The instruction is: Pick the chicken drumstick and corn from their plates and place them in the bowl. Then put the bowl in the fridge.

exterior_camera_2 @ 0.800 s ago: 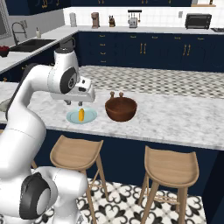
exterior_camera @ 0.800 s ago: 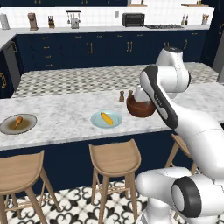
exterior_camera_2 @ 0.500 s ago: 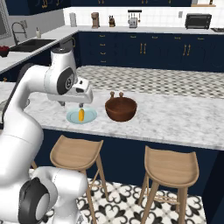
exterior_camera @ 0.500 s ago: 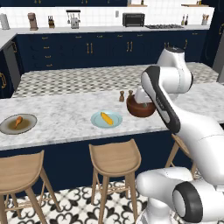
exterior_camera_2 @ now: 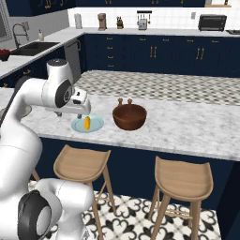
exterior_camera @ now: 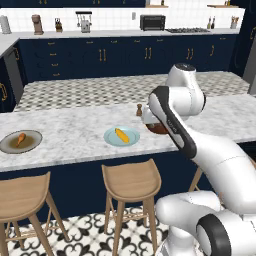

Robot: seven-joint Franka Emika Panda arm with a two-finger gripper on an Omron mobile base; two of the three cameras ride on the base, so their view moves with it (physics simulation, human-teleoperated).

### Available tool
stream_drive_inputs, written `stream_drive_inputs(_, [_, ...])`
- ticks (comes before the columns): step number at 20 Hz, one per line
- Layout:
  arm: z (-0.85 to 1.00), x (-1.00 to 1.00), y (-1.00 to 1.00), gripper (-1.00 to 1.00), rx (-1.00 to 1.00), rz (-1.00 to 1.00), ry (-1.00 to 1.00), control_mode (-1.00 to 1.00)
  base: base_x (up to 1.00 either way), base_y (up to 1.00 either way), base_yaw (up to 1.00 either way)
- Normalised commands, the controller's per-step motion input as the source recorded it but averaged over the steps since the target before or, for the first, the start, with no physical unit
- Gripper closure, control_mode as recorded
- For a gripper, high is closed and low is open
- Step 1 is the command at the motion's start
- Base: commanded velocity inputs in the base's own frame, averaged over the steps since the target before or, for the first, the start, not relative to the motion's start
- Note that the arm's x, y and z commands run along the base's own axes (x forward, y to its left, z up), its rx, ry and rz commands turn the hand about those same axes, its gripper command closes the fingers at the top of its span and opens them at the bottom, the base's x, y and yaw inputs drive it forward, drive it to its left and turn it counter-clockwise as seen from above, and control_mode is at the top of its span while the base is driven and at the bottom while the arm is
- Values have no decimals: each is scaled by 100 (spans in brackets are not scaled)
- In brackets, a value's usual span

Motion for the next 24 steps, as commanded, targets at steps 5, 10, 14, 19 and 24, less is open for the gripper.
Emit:
stream_drive_inputs(5, [-41, 72, 42, -100, -3, 0, 2, -100, 0, 0, 0])
stream_drive_inputs(10, [-33, 76, 27, -100, 0, 0, 1, -100, 0, 0, 0])
stream_drive_inputs(14, [-46, 70, 15, -100, 0, 0, 0, -100, 0, 0, 0])
stream_drive_inputs(19, [-45, 63, 9, -100, -1, 0, 0, -100, 0, 0, 0])
stream_drive_inputs(24, [-35, 62, 0, -100, 0, 0, 0, -100, 0, 0, 0])
